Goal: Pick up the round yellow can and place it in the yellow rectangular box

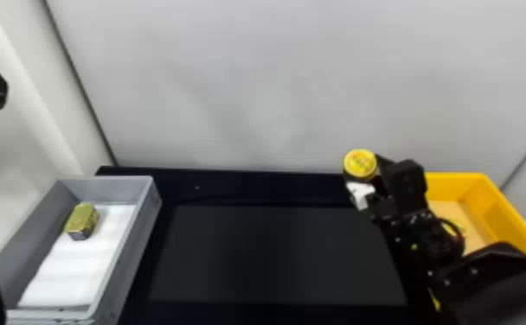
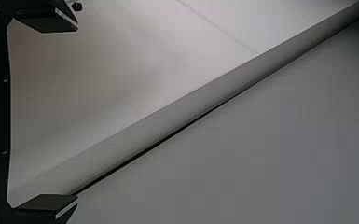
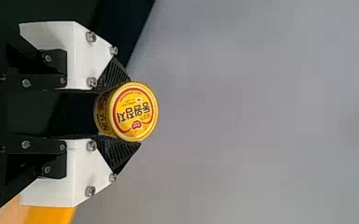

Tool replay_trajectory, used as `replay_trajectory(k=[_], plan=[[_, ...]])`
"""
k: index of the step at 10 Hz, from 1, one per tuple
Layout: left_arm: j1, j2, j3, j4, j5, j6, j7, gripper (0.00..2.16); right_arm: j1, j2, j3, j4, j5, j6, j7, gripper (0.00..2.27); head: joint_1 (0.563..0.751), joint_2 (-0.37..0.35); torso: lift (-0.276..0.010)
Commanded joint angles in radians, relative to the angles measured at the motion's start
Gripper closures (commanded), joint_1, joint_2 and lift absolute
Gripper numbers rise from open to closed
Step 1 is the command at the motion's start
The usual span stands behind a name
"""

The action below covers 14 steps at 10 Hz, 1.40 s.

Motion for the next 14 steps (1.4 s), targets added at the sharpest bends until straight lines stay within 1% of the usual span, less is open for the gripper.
replay_trajectory(k=[1,3,5,8,10,11,12,14], plan=[[0.0,-0.003,0.004,0.001,0.0,0.001,0.0,0.0,0.004,0.001,-0.028,-0.12,0.051,0.104,-0.026,0.83,0.686,0.014,-0.056],[0.002,-0.003,0.015,-0.001,0.0,0.001,0.0,0.0,0.032,0.001,-0.077,-0.189,0.111,0.176,-0.03,0.83,0.686,0.014,-0.056],[0.003,-0.003,0.024,-0.004,0.0,0.002,-0.002,0.0,0.057,0.0,-0.169,-0.205,0.15,0.184,-0.018,0.83,0.686,0.014,-0.056],[0.005,-0.003,0.029,-0.005,0.0,0.005,-0.002,0.0,0.077,0.003,-0.278,-0.223,0.215,0.218,-0.004,0.83,0.686,0.014,-0.056],[0.005,-0.003,0.031,-0.007,0.0,0.007,-0.002,0.0,0.126,0.015,-0.375,-0.205,0.215,0.222,-0.007,0.83,0.686,0.014,-0.056],[0.006,-0.003,0.035,-0.008,0.0,0.008,-0.002,0.0,0.15,0.023,-0.426,-0.189,0.195,0.213,-0.018,0.83,0.686,0.014,-0.056],[0.008,-0.003,0.04,-0.011,0.0,0.008,-0.002,0.0,0.167,0.032,-0.456,-0.169,0.186,0.205,-0.027,0.83,0.686,0.014,-0.056],[0.008,-0.003,0.038,-0.011,0.0,0.008,-0.002,0.0,0.201,0.041,-0.487,-0.116,0.146,0.184,-0.047,0.83,0.686,0.014,-0.056]])
